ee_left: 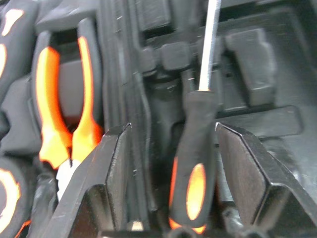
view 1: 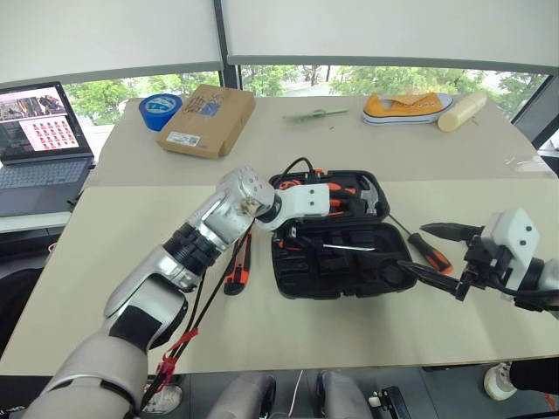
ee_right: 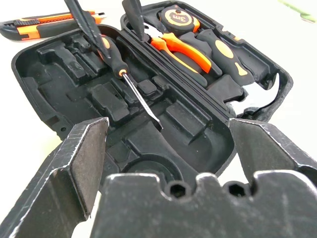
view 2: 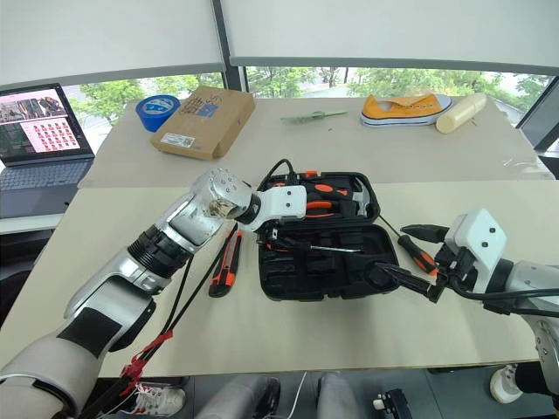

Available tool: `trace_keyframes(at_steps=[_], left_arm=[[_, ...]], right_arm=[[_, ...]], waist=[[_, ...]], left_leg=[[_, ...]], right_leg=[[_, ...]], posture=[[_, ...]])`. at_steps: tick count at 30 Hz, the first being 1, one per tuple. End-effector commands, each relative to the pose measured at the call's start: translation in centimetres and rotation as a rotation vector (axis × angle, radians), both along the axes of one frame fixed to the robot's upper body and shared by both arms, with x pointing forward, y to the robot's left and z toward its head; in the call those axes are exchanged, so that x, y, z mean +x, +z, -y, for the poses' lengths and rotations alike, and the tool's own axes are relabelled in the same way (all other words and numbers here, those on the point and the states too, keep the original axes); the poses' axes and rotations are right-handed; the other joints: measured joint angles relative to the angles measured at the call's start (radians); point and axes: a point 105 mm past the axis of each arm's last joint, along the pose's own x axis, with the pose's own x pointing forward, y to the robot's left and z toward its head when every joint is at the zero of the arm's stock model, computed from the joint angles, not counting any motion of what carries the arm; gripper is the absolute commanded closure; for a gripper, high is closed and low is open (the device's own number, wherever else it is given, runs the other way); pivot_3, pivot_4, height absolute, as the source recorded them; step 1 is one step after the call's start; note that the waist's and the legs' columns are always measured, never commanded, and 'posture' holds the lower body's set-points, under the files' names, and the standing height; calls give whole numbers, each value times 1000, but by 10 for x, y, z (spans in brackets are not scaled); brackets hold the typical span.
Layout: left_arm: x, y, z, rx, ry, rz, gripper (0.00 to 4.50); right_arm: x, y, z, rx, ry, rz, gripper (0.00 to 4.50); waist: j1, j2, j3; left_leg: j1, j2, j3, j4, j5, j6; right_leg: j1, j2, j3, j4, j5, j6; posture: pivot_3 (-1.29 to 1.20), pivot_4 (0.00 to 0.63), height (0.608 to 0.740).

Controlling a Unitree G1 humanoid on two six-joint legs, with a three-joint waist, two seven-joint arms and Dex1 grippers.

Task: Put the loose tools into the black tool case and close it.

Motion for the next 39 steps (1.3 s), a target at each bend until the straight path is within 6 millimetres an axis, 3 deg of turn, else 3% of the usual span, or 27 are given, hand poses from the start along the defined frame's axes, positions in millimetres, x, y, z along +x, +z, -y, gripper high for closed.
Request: trace_keyframes(at_steps=[1,5,6,10,12,20,38,39], left_arm=[[-1,2,2,26,-45,52,1613],[3,-8,2,69,-45,51,1613],[4,-10,2,82,-47,58,2123],[8,-10,3,77,-38,51,3460],[8,-6,4,65,-38,39,3793],[10,1,6,50,39,-27,3793],[23,3,12,53,140,-23,3793],[23,3,12,54,135,-21,2788]], right_arm=[[-1,10,3,-3,-11,51,0],[0,10,3,2,-13,56,0],[0,10,3,2,-14,57,0],[-1,10,3,4,-17,58,0],[-2,10,3,5,-20,58,0],[-4,9,5,7,-26,55,0],[-3,5,0,23,-12,55,0],[-3,4,-1,23,-12,55,0]], waist=[[0,0,0],[0,0,0],[0,0,0],[1,0,0],[1,0,0],[1,0,0],[1,0,0],[1,0,0]], left_leg=[[0,0,0,0,0,0],[0,0,0,0,0,0],[0,0,0,0,0,0],[-1,0,0,1,0,0],[-1,0,0,2,0,0],[-9,0,0,11,0,1],[-9,0,0,12,0,1],[-9,0,0,12,0,1]], right_leg=[[0,0,0,0,0,0],[0,0,0,0,0,0],[0,0,0,0,0,0],[0,0,0,0,0,0],[0,0,0,0,0,0],[-6,0,0,9,0,0],[-6,0,0,9,0,0],[-6,0,0,9,0,0]], posture=[[0,150,735],[0,150,735],[0,150,735],[0,150,735],[0,150,735],[0,150,735],[0,150,735],[0,150,735]])
